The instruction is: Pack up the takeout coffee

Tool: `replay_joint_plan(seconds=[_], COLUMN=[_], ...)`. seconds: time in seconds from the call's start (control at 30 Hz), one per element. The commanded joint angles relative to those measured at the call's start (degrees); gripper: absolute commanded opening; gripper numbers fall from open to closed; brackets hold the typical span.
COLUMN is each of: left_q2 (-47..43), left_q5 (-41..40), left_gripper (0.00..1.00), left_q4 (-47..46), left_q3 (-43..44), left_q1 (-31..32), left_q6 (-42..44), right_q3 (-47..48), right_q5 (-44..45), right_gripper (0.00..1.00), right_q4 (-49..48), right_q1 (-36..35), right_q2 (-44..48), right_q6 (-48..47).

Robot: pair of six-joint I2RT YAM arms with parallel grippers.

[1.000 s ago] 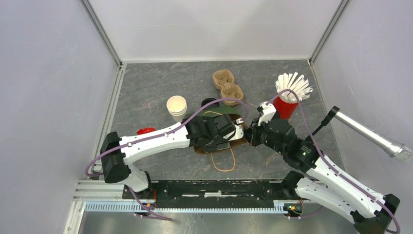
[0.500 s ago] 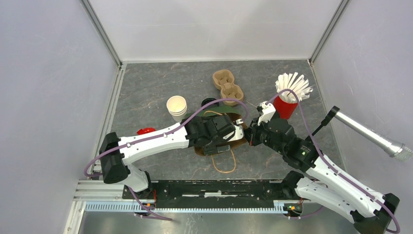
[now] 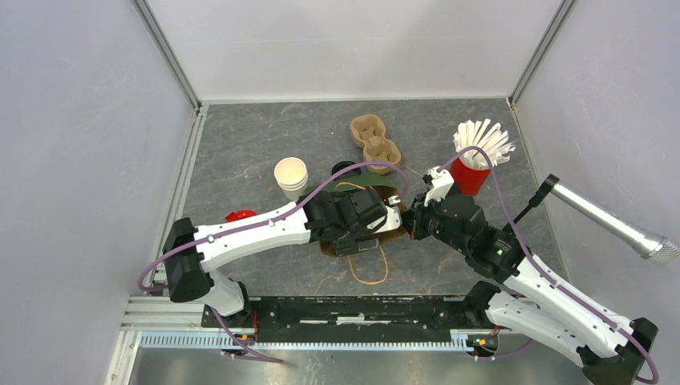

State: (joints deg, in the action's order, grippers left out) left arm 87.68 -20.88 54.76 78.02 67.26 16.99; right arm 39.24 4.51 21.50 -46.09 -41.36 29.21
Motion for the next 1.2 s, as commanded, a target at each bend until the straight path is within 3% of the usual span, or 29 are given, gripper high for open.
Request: replay_joint_plan(seconds=[0.0, 0.27, 0.6, 0.77, 1.17], left_q2=[-1.85, -3.09, -3.74, -4.61, -4.12], left_q5=[0.05, 0.28, 0.17, 0.42, -0.73], left_gripper=[1.0, 1.0, 0.91, 1.0, 1.0], left_q4=[0.02, -2.12, -2.18, -1.68, -6.64], left_q3=[1.47, 1.34, -0.49, -2.62, -6.96], left_q1=[0.06, 0.14, 0.2, 0.11, -0.03], left_q6=[0.23, 2.98, 4.7, 5.37, 7.06], right_q3=[2.06, 2.2, 2.42, 2.5, 2.47], right_q5=[-1.17, -1.24, -1.0, -1.06, -1.19], right_gripper=[0.0, 0.0, 0.0, 0.0, 0.0], right_q4=[-2.14, -2.1, -1.94, -1.77, -1.81], right_q1=[-0.32, -0.35, -0.33, -0.32, -0.32], right_q2=[-0.01, -0.04, -0.12, -0.16, 0.03], right_q6=[0.0, -0.14, -0.08, -0.04, 0.22])
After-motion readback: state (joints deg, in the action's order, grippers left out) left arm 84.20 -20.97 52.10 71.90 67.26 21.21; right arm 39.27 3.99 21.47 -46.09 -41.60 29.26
